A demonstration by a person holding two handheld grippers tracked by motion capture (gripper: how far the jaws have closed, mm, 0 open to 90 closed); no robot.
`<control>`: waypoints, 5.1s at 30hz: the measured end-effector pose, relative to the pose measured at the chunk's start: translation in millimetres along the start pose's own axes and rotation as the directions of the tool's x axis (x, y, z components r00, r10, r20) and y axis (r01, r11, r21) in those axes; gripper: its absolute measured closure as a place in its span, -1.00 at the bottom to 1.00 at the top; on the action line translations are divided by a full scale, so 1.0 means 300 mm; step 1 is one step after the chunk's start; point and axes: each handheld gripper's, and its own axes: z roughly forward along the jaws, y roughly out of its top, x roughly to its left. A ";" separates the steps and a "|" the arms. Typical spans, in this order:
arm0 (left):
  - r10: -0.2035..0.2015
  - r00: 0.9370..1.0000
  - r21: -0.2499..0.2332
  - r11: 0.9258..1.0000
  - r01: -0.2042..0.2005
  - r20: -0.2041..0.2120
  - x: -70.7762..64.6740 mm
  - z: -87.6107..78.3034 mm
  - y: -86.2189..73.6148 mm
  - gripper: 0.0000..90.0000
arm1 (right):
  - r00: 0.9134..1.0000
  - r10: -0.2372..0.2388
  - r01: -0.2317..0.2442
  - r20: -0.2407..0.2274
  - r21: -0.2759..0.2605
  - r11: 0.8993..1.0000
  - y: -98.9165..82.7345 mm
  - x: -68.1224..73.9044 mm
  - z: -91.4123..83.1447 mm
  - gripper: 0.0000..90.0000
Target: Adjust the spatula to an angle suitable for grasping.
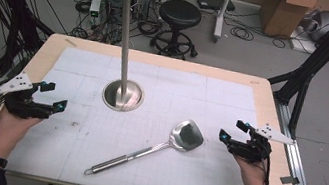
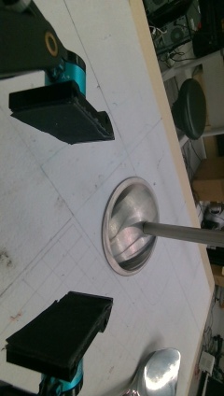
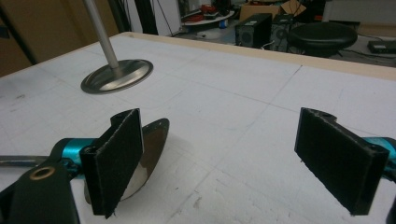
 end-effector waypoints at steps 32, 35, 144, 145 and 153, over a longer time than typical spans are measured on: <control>-0.002 1.000 0.006 1.000 0.002 0.001 0.000 -0.006 0.001 -0.61 | 0.981 -0.099 0.095 -0.165 -0.029 0.995 0.066 0.064 0.010 -0.73; -0.003 1.000 0.004 1.000 0.003 0.004 -0.001 -0.005 0.001 -0.61 | 0.978 -0.121 0.118 -0.168 -0.031 0.993 0.073 0.077 0.019 -0.73; 0.008 1.000 0.032 0.999 -0.008 0.014 -0.008 0.006 -0.005 -0.60 | 0.606 -0.334 0.699 -0.722 0.283 0.657 -0.007 0.515 0.505 0.23; 0.009 1.000 0.033 0.999 -0.009 0.014 -0.007 0.006 -0.005 -0.60 | 0.603 -0.336 0.700 -0.724 0.279 0.657 -0.007 0.517 0.503 0.25; 0.009 1.000 0.034 0.999 -0.010 0.017 -0.008 0.007 -0.005 -0.60 | 0.584 -0.340 0.709 -0.737 0.259 0.656 0.013 0.522 0.491 0.43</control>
